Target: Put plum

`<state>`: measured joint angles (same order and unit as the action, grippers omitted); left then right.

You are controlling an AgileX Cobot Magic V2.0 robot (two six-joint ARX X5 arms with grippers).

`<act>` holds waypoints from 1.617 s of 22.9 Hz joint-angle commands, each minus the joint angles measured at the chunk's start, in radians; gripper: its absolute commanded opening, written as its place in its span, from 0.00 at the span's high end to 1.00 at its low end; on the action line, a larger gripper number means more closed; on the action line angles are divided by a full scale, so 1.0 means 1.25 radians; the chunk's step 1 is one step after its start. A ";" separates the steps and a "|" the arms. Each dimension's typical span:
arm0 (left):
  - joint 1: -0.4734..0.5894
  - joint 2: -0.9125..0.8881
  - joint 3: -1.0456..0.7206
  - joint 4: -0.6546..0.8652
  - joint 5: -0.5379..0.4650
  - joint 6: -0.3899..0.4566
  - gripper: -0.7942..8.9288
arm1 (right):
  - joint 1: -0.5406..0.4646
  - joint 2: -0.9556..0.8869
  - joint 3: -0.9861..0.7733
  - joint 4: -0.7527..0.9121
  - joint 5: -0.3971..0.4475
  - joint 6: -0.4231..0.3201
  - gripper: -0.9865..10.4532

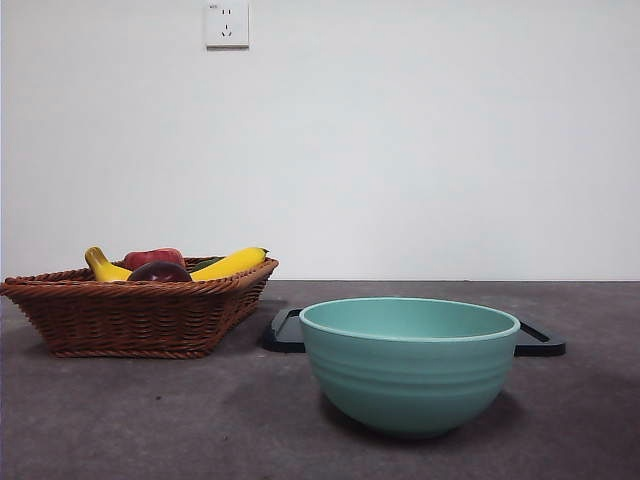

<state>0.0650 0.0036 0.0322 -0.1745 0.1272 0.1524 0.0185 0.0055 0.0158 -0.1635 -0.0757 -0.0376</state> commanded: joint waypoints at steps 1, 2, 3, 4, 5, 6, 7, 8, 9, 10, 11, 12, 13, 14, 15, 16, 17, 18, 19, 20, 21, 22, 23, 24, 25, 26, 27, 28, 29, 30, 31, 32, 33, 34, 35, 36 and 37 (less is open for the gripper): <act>0.002 0.000 -0.016 -0.006 0.000 -0.073 0.91 | -0.001 -0.002 -0.003 0.008 -0.005 0.019 0.91; 0.002 0.000 -0.016 -0.003 0.000 -0.102 0.91 | -0.001 -0.002 -0.003 0.008 -0.009 0.040 0.91; 0.002 0.000 -0.016 0.002 0.000 -0.128 0.91 | -0.001 -0.002 -0.003 0.008 -0.014 0.061 0.91; 0.002 0.000 -0.016 0.009 0.000 -0.161 0.91 | -0.001 -0.002 -0.003 0.008 -0.022 0.082 0.91; 0.002 0.000 -0.016 0.017 0.000 -0.197 0.91 | -0.001 -0.002 -0.002 0.009 -0.031 0.104 0.91; 0.002 0.000 -0.016 0.024 0.000 -0.228 0.91 | -0.001 -0.002 -0.002 0.011 -0.036 0.122 0.91; 0.002 0.000 -0.016 0.030 0.000 -0.263 0.91 | -0.001 -0.002 -0.002 0.016 -0.041 0.139 0.91; 0.002 0.000 -0.016 0.033 0.000 -0.296 0.91 | -0.001 -0.002 -0.002 0.022 -0.043 0.153 0.91; 0.002 0.000 -0.015 0.032 0.000 -0.320 0.91 | -0.001 -0.002 -0.002 0.025 -0.043 0.161 0.91; 0.002 0.000 -0.014 0.032 0.000 -0.343 0.91 | -0.001 -0.002 -0.002 0.035 -0.044 0.173 0.91; 0.002 0.000 -0.013 0.032 0.000 -0.360 0.91 | -0.001 -0.002 -0.002 0.042 -0.045 0.182 0.91; 0.002 0.000 -0.010 0.031 0.000 -0.374 0.91 | -0.001 -0.002 -0.002 0.049 -0.044 0.195 0.91; 0.002 0.000 -0.006 0.031 0.000 -0.389 0.91 | -0.001 -0.002 0.000 0.053 -0.045 0.211 0.91; 0.002 0.000 -0.002 0.031 0.001 -0.396 0.91 | -0.001 -0.002 0.004 0.052 -0.046 0.229 0.91; 0.002 0.000 0.003 0.031 0.001 -0.401 0.91 | -0.001 -0.002 0.008 0.052 -0.046 0.241 0.91; 0.002 0.000 0.009 0.030 0.001 -0.409 0.91 | -0.001 -0.002 0.014 0.052 -0.047 0.254 0.91; 0.002 0.000 0.016 0.029 0.001 -0.417 0.91 | -0.001 -0.002 0.022 0.051 -0.047 0.262 0.91; 0.002 0.000 0.024 0.026 0.002 -0.428 0.91 | -0.001 -0.002 0.030 0.046 -0.047 0.266 0.91; 0.002 0.000 0.033 0.023 0.007 -0.439 0.91 | -0.001 -0.001 0.042 0.038 -0.047 0.272 0.91; 0.002 0.002 0.044 0.022 0.012 -0.448 0.91 | -0.001 -0.001 0.053 0.031 -0.047 0.277 0.91; 0.002 0.002 0.055 0.018 0.016 -0.453 0.91 | -0.001 -0.001 0.064 0.024 -0.047 0.280 0.91; 0.002 0.005 0.070 0.010 0.020 -0.453 0.91 | -0.001 -0.001 0.078 0.015 -0.047 0.281 0.91; 0.002 0.010 0.085 0.002 0.022 -0.453 0.91 | -0.001 -0.001 0.092 0.005 -0.047 0.281 0.91; 0.002 0.014 0.099 -0.007 0.022 -0.453 0.91 | -0.001 0.000 0.107 -0.004 -0.047 0.281 0.91; 0.002 0.021 0.117 -0.020 0.022 -0.452 0.91 | -0.001 0.001 0.120 -0.012 -0.047 0.281 0.91; 0.002 0.031 0.135 -0.032 0.022 -0.452 0.91 | -0.001 0.004 0.141 -0.024 -0.047 0.281 0.91; 0.002 0.041 0.150 -0.042 0.022 -0.452 0.91 | -0.001 0.008 0.157 -0.034 -0.047 0.281 0.91; 0.002 0.054 0.169 -0.056 0.022 -0.452 0.91 | -0.001 0.014 0.179 -0.047 -0.047 0.281 0.91; 0.002 0.069 0.189 -0.069 0.023 -0.452 0.91 | -0.001 0.023 0.201 -0.060 -0.047 0.280 0.91; 0.002 0.082 0.206 -0.081 0.025 -0.451 0.91 | -0.001 0.033 0.221 -0.073 -0.048 0.277 0.91; 0.002 0.099 0.227 -0.095 0.031 -0.448 0.91 | -0.001 0.045 0.245 -0.089 -0.052 0.271 0.91; 0.002 0.115 0.248 -0.108 0.040 -0.443 0.91 | -0.001 0.060 0.269 -0.106 -0.059 0.266 0.91; 0.002 0.130 0.268 -0.119 0.051 -0.436 0.91 | -0.001 0.075 0.291 -0.123 -0.066 0.257 0.91; 0.002 0.150 0.290 -0.131 0.068 -0.425 0.91 | -0.001 0.093 0.318 -0.144 -0.071 0.246 0.91; 0.002 0.168 0.313 -0.143 0.087 -0.413 0.91 | -0.001 0.114 0.344 -0.167 -0.076 0.235 0.91; 0.002 0.185 0.332 -0.154 0.104 -0.402 0.91 | -0.001 0.132 0.367 -0.185 -0.085 0.224 0.91; 0.002 0.204 0.355 -0.169 0.122 -0.390 0.91 | -0.001 0.154 0.392 -0.206 -0.095 0.211 0.91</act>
<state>0.0650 0.2466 0.4526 -0.3859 0.2665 -0.3748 0.0185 0.1783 0.4793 -0.4122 -0.1864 0.2630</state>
